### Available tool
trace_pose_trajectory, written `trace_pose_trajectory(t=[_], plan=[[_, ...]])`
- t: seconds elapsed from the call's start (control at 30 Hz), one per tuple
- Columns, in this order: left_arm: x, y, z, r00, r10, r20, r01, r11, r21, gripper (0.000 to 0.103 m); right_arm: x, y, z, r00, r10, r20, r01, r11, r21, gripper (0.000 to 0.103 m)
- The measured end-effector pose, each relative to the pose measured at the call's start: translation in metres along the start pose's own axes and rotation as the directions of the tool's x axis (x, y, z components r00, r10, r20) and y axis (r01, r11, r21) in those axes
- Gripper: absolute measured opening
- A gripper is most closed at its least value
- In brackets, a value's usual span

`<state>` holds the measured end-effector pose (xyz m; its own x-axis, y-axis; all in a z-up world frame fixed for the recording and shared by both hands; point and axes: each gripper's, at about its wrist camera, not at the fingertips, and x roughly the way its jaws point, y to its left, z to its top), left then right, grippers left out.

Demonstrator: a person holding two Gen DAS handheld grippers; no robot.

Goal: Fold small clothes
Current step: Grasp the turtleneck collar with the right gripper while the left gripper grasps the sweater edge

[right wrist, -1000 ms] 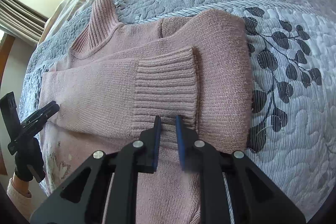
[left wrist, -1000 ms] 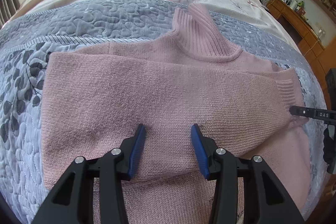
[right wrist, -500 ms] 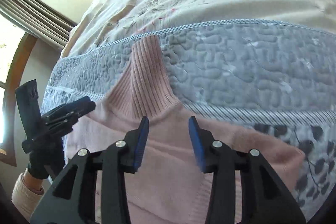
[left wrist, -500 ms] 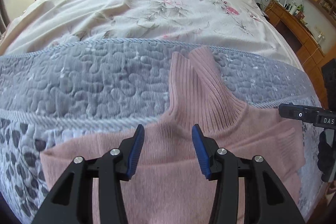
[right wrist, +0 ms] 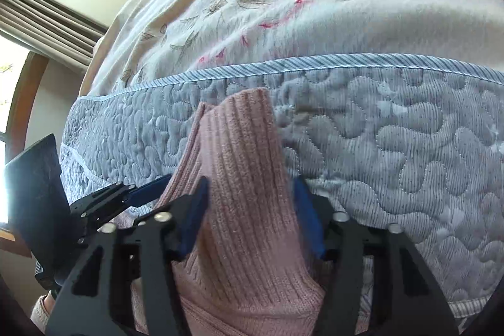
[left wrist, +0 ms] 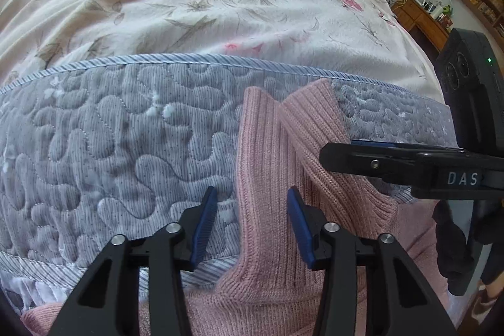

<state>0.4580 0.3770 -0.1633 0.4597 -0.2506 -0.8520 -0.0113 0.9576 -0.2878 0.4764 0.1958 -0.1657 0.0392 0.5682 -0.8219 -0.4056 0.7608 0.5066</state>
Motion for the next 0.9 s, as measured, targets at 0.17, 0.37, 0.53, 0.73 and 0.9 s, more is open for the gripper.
trace_pose_trajectory(t=[0.17,0.37,0.53,0.73,0.9], plan=[[-0.031,-0.002,-0.006,0.993,-0.054,0.101,0.055,0.998,-0.010,0.009,-0.029,0.019,-0.013,0.998,0.005,0.069,0.002,0.996,-0.088,0.017],[-0.091,-0.020,-0.038,0.967,-0.131,0.219,0.114,0.989,0.089,0.009,-0.087,0.039,-0.051,0.986,0.065,0.152,-0.033,0.979,-0.203,0.016],[-0.126,-0.026,-0.084,0.955,-0.167,0.245,0.139,0.982,0.128,0.009,-0.118,0.052,-0.101,0.982,0.076,0.173,-0.025,0.960,-0.281,0.017],[-0.126,-0.022,-0.139,0.978,-0.133,0.158,0.116,0.987,0.115,0.012,-0.120,0.048,-0.162,0.995,0.024,0.099,0.007,0.953,-0.303,0.025],[-0.133,-0.001,-0.180,0.982,-0.165,0.095,0.164,0.986,0.015,0.012,-0.129,0.033,-0.211,0.998,0.052,0.020,-0.045,0.963,-0.265,0.039]])
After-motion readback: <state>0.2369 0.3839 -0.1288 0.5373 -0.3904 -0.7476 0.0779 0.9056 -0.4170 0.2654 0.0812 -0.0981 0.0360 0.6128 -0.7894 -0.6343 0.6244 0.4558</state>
